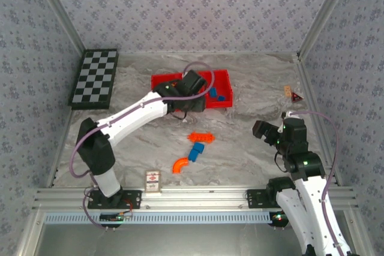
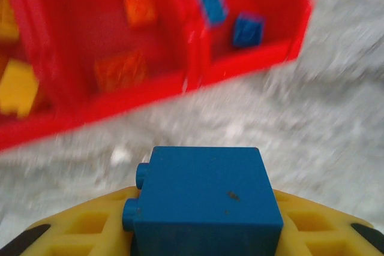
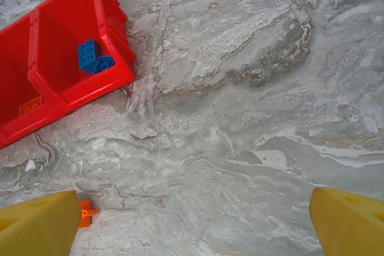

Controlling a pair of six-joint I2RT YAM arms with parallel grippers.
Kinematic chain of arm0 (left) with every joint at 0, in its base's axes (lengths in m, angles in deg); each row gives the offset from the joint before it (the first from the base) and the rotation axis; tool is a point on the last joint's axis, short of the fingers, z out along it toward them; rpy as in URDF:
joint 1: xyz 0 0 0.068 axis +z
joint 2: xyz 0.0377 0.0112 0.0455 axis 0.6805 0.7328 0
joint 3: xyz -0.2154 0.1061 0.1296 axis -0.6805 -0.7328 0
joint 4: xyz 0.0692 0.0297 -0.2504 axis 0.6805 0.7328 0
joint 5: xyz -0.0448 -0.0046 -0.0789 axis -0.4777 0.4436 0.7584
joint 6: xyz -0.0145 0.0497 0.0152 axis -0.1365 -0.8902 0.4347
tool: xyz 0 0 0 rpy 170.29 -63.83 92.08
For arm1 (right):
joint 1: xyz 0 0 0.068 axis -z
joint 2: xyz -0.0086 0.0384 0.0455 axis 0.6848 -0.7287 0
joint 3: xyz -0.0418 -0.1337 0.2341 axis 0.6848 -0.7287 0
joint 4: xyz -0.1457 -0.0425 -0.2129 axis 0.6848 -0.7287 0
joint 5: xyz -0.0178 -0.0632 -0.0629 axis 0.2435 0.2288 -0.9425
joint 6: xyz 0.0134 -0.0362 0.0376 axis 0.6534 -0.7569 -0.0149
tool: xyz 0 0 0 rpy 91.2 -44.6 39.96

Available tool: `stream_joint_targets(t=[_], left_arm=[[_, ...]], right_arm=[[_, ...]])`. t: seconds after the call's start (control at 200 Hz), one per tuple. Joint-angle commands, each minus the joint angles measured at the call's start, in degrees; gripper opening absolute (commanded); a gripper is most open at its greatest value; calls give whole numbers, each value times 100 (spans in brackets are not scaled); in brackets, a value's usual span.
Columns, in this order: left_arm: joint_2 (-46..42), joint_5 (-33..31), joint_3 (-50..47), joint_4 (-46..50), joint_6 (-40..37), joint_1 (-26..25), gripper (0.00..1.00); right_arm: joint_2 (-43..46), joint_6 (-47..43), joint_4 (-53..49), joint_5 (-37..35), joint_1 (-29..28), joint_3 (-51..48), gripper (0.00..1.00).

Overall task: Sort the legos into containers by color
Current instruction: Place the lego in the container.

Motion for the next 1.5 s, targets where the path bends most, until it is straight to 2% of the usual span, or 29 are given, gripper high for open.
stream_joint_targets(t=[0.0,0.32,0.37,0.49,0.62,0.725,0.8,0.94,1.074,1.194,1.344,1.494], left_arm=[[808,-76,884,-436,-638,79,39],[3244,137,4127,-252,-932,374,38],[3571,162,4591,51,-899,440,38],[4125,294,5280,258,-763,565,38],[4319,427,5307,121,-700,622,39],[4390,519,5307,126,-710,639,44],[4401,597,5304,140,-747,640,54],[4350,579,5353,273,-897,625,79],[4150,513,5349,475,-1200,596,87],[3817,359,5243,754,-1507,506,89],[3050,29,4387,882,-1747,254,93],[2039,-129,2827,630,-1722,-17,99]], right_arm=[[0,76,37,-10,-40,-24,100],[26,71,41,-25,-64,-30,100],[31,71,38,-29,-68,-24,100],[53,71,45,-26,-75,-29,100],[61,67,45,-32,-74,-30,100],[62,68,46,-41,-81,-30,100],[62,72,54,-47,-80,-39,100],[62,70,46,-63,-87,-39,100],[62,76,39,-67,-90,-33,100],[60,80,46,-89,-92,-35,100],[62,77,18,-104,-106,-23,100],[62,74,28,-122,-116,-34,100]])
